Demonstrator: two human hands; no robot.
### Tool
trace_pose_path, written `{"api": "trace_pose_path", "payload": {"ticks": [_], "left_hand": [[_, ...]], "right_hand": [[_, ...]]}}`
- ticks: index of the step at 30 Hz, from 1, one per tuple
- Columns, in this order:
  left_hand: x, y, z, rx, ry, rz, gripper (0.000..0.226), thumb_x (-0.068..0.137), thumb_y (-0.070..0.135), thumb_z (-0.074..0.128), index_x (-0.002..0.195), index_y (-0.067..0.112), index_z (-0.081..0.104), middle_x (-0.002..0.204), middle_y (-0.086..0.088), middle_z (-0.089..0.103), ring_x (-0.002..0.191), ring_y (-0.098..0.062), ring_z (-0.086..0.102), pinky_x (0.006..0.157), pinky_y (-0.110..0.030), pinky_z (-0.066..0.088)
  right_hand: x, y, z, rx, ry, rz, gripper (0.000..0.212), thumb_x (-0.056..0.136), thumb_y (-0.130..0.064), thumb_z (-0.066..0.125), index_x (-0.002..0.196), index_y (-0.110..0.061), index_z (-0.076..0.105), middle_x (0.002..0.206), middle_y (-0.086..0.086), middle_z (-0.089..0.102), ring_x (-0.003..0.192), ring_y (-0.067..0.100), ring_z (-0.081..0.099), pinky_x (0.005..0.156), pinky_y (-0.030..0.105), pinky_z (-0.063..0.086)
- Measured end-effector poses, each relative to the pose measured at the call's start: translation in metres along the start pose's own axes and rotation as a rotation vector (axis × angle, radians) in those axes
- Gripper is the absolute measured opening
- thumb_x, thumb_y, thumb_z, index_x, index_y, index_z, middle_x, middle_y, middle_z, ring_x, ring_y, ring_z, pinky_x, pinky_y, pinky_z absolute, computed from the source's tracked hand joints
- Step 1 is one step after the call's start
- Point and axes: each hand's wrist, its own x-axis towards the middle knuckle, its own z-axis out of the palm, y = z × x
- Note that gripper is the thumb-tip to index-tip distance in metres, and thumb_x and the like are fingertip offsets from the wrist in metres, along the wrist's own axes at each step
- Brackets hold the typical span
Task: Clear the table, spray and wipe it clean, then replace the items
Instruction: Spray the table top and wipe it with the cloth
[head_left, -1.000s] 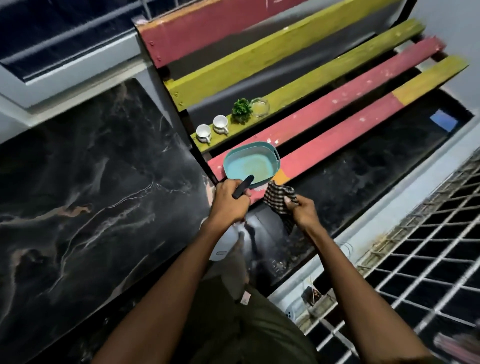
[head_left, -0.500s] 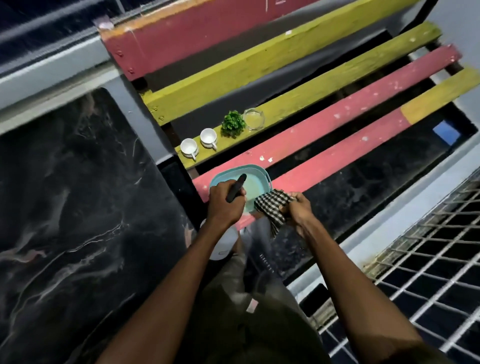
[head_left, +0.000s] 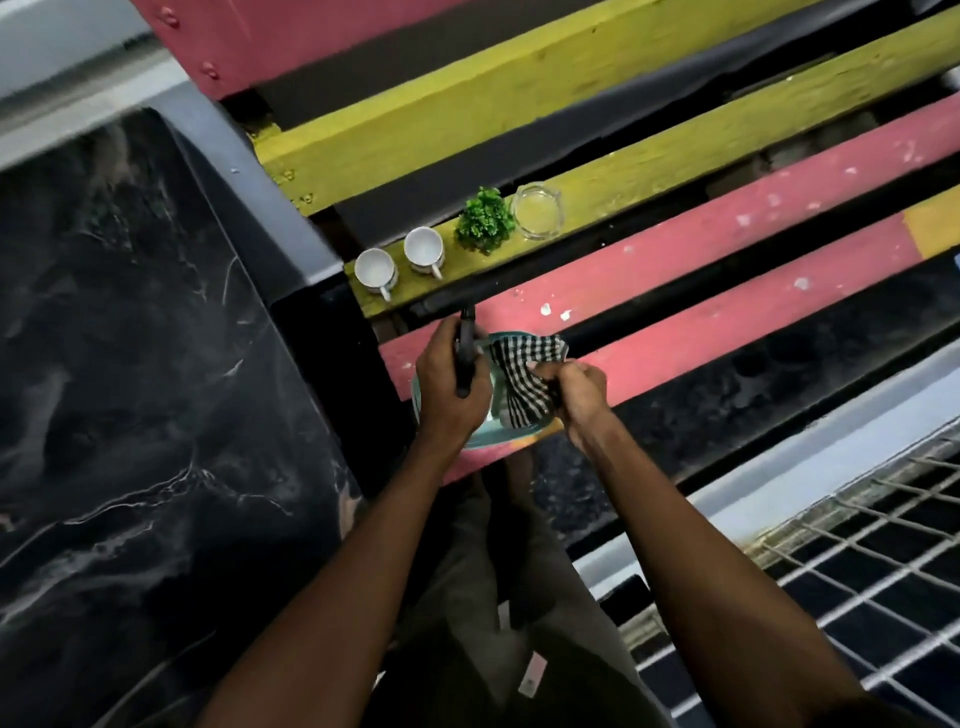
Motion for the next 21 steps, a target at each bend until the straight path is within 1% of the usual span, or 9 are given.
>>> {"api": "trace_pose_path", "payload": {"ticks": [2,4,6,8,10,13,16,19,21], "left_hand": [[0.001,-0.015,0.011,0.008,0.046,0.003,0.009,0.089,0.003,0.061,0.097,0.005,0.058,0.083,0.007,0.056,0.072,-0.014,0.054,0.067,-0.034,0.045],[0.0,-0.03,0.022,0.013,0.08,0.003,0.014,0.093,0.008,0.064,0.102,-0.001,0.058,0.088,-0.009,0.061,0.078,-0.026,0.06,0.071,-0.042,0.05],[-0.002,-0.039,0.031,0.026,0.068,-0.01,0.021,0.093,0.008,0.069,0.105,-0.004,0.058,0.092,-0.017,0.064,0.083,-0.033,0.063,0.076,-0.044,0.051],[-0.002,-0.049,0.041,0.047,0.051,-0.034,0.024,0.091,0.006,0.073,0.106,-0.004,0.058,0.092,-0.018,0.063,0.082,-0.033,0.062,0.076,-0.043,0.05],[-0.004,-0.057,0.047,0.03,0.026,-0.06,0.03,0.09,0.003,0.075,0.112,-0.005,0.057,0.1,-0.018,0.065,0.092,-0.033,0.064,0.083,-0.045,0.052],[-0.005,-0.074,0.055,0.048,-0.016,-0.127,0.045,0.088,0.001,0.077,0.125,-0.011,0.055,0.119,-0.025,0.065,0.113,-0.038,0.065,0.1,-0.051,0.05],[-0.009,-0.093,0.054,0.117,-0.098,-0.177,0.056,0.087,0.002,0.078,0.135,-0.013,0.052,0.134,-0.029,0.06,0.129,-0.045,0.058,0.11,-0.058,0.043],[-0.014,-0.105,0.045,0.244,-0.142,-0.138,0.064,0.084,0.011,0.083,0.137,-0.01,0.054,0.137,-0.027,0.06,0.13,-0.044,0.058,0.111,-0.058,0.044],[-0.015,-0.109,0.04,0.289,-0.151,-0.107,0.069,0.082,0.02,0.086,0.138,-0.005,0.054,0.138,-0.024,0.061,0.13,-0.041,0.058,0.112,-0.055,0.045]], "right_hand": [[0.011,0.005,0.009,-0.185,0.078,-0.075,0.01,0.071,-0.003,0.077,0.075,-0.006,0.069,0.083,0.01,0.076,0.079,0.027,0.07,0.072,0.034,0.061],[0.015,0.012,0.016,-0.399,0.169,-0.232,0.012,0.073,-0.011,0.078,0.08,-0.006,0.071,0.077,0.001,0.073,0.071,0.018,0.065,0.068,0.029,0.052],[0.009,0.019,0.021,-0.509,0.247,-0.451,0.012,0.077,-0.015,0.076,0.087,-0.012,0.073,0.073,-0.004,0.069,0.065,0.013,0.059,0.066,0.023,0.044],[0.008,0.029,0.022,-0.58,0.301,-0.632,0.011,0.08,-0.016,0.072,0.09,-0.012,0.069,0.075,0.002,0.069,0.066,0.021,0.059,0.064,0.027,0.044],[0.01,0.041,0.02,-0.677,0.308,-0.725,0.012,0.082,-0.019,0.071,0.087,-0.009,0.065,0.074,0.01,0.069,0.067,0.032,0.061,0.063,0.034,0.046],[0.023,0.059,0.025,-0.862,0.23,-0.64,0.023,0.086,-0.028,0.069,0.092,-0.006,0.067,0.078,0.017,0.072,0.073,0.037,0.068,0.066,0.037,0.049],[0.036,0.068,0.032,-0.973,0.117,-0.49,0.025,0.089,-0.032,0.064,0.093,-0.008,0.066,0.08,0.02,0.071,0.078,0.04,0.068,0.064,0.036,0.045],[0.046,0.069,0.031,-1.023,0.073,-0.383,0.017,0.088,-0.024,0.063,0.095,-0.008,0.065,0.09,0.024,0.071,0.088,0.042,0.068,0.071,0.039,0.049],[0.049,0.069,0.029,-1.049,0.073,-0.37,0.023,0.089,-0.017,0.064,0.109,-0.005,0.062,0.101,0.026,0.071,0.096,0.044,0.068,0.078,0.043,0.051]]}}
